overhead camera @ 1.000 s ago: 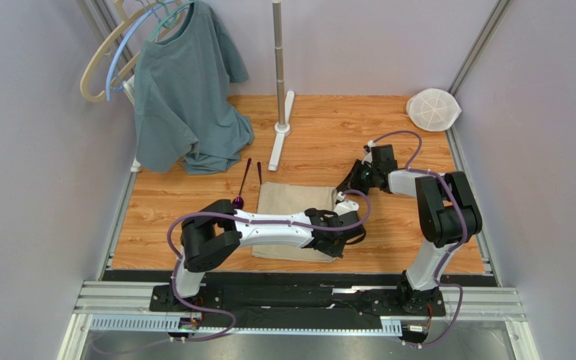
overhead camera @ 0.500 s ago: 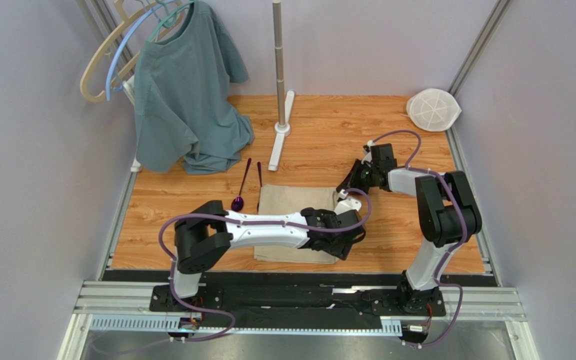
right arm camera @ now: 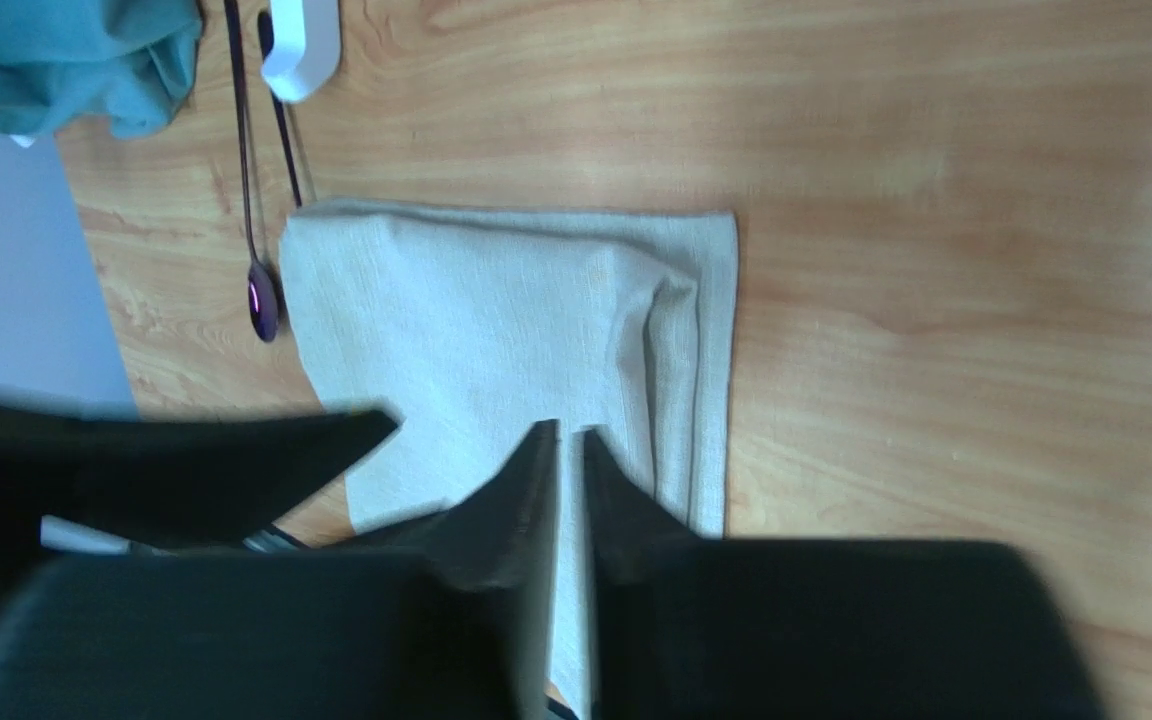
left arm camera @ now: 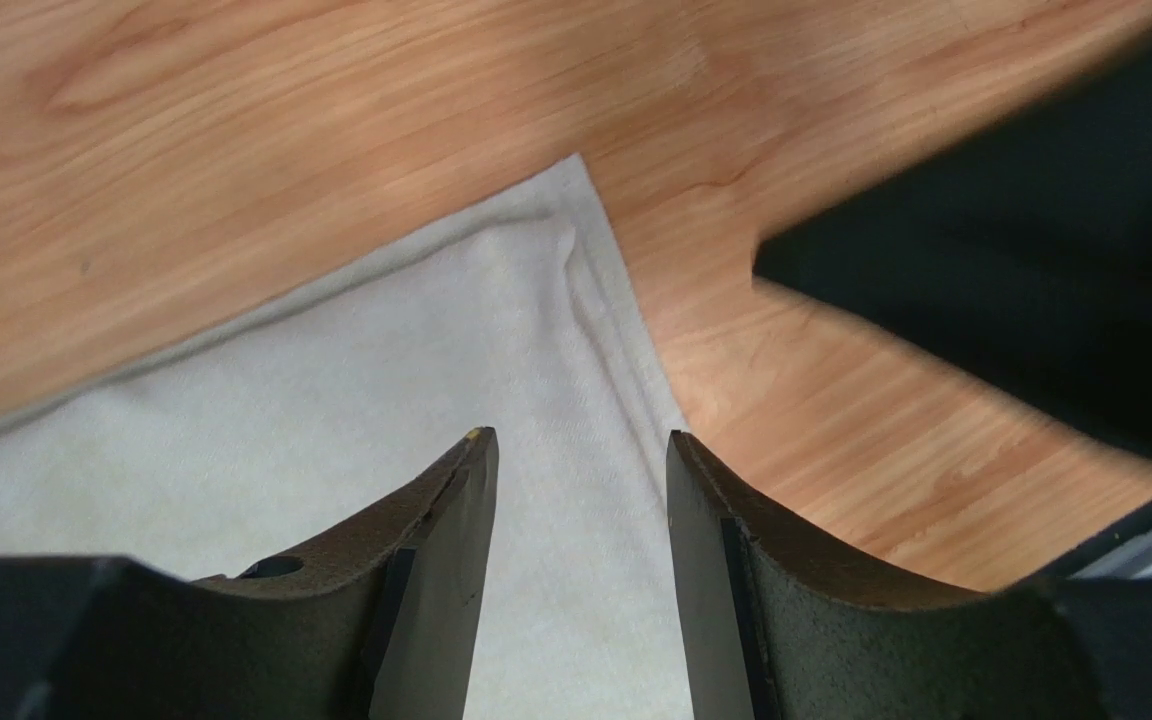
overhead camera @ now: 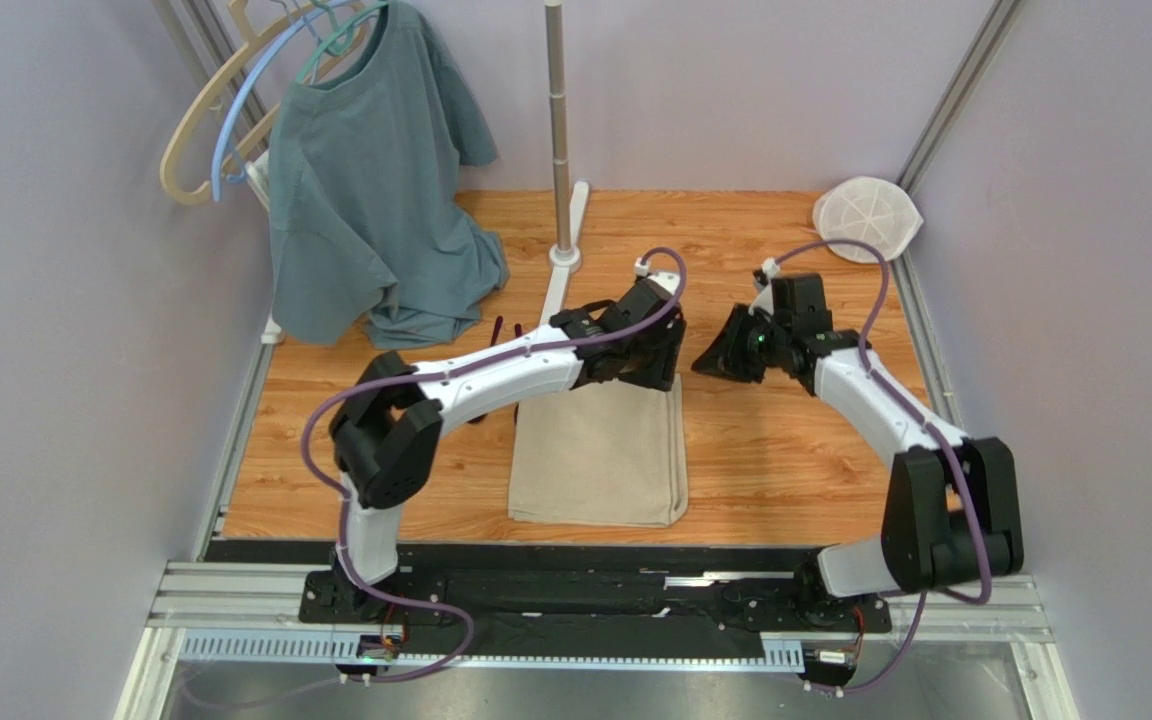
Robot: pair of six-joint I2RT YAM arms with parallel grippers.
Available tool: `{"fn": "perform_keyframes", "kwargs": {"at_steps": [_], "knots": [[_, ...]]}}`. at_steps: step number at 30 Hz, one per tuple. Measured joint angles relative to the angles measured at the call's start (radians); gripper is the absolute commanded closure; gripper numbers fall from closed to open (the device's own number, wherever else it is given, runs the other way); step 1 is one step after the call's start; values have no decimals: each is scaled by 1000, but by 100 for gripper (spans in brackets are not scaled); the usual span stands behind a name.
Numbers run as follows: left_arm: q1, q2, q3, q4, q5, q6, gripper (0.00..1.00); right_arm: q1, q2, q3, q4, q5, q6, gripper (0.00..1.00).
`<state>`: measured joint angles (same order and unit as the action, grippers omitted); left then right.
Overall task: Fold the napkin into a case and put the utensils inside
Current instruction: Smooth out the lower triangle-folded napkin at the center of the board.
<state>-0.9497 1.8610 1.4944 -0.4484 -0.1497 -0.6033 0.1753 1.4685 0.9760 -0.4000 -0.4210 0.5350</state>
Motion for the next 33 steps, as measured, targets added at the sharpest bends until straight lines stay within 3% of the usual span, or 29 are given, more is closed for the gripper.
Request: {"fn": "perform_keyframes", "kwargs": {"at_steps": [6,14,26,33], "knots": [[-5,217,215,-38,43,71,53,21,-196,-258,-21,-31,14,100],[-10,282,261,-79,35,123,59,62,-365,-411,-44,-76,26,100],[-10,312,261,-105,-16,138,59,201,-355,-540,43,-91,93,100],[-10,338,269,-112,-19,138,59,224,-350,-575,69,-76,120,100]]}}
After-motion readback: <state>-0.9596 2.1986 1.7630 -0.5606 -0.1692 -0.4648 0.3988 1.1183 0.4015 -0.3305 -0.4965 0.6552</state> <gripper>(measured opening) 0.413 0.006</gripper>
